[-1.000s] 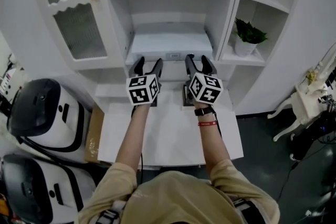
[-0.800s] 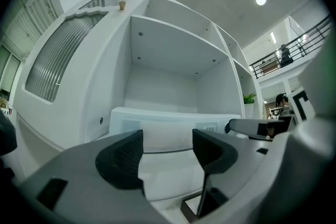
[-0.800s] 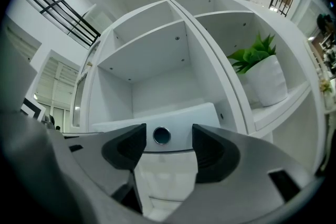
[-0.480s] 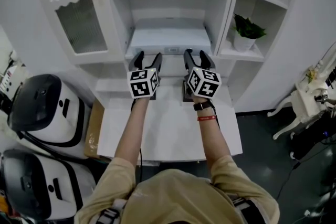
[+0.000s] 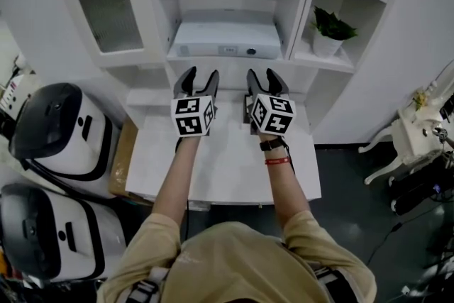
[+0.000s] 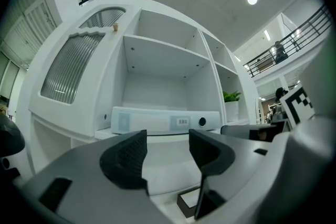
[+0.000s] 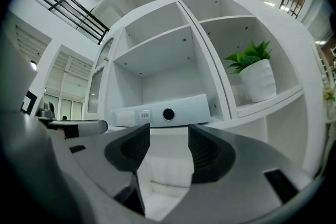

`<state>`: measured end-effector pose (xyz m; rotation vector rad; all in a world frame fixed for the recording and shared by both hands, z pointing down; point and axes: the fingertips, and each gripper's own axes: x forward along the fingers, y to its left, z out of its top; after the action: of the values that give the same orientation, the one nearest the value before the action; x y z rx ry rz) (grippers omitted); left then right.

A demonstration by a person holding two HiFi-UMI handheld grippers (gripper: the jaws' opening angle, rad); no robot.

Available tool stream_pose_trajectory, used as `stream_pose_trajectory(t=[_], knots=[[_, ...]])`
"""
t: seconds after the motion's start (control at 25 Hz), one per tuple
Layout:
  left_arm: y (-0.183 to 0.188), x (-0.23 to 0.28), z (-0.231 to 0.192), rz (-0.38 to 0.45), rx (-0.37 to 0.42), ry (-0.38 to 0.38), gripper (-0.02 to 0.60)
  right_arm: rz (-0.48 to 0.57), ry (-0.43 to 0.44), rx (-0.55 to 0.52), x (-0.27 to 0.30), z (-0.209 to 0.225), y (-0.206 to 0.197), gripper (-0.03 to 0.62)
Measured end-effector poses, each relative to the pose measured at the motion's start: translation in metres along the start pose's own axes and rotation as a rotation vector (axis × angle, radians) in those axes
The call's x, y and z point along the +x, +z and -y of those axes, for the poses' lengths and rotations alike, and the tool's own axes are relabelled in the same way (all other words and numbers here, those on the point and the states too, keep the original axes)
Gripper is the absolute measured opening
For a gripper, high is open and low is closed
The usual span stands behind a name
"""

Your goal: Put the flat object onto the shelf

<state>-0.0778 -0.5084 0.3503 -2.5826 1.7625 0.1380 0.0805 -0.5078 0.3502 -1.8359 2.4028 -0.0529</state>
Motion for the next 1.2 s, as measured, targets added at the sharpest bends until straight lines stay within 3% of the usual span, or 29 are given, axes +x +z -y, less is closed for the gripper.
stream_pose_trajectory(t=[0.32,0.56,1.2], knots=[[-0.031,-0.040,0.022,-0.037,-0.020,0.029,0.212,-0.044,0.015,-0.037,-0.048,0.004,-0.028,0.216],[-0.059,-0.077,0.046,-0.061,0.015,0.068,0.186,-0.088,0.035,-0.052,-0.090,0.008,-0.056,0.190],[-0.142,-0.186,0.106,-0.138,-0.017,0.101,0.101,-0.182,0.075,-0.026,-0.208,0.015,-0.136,0.102]])
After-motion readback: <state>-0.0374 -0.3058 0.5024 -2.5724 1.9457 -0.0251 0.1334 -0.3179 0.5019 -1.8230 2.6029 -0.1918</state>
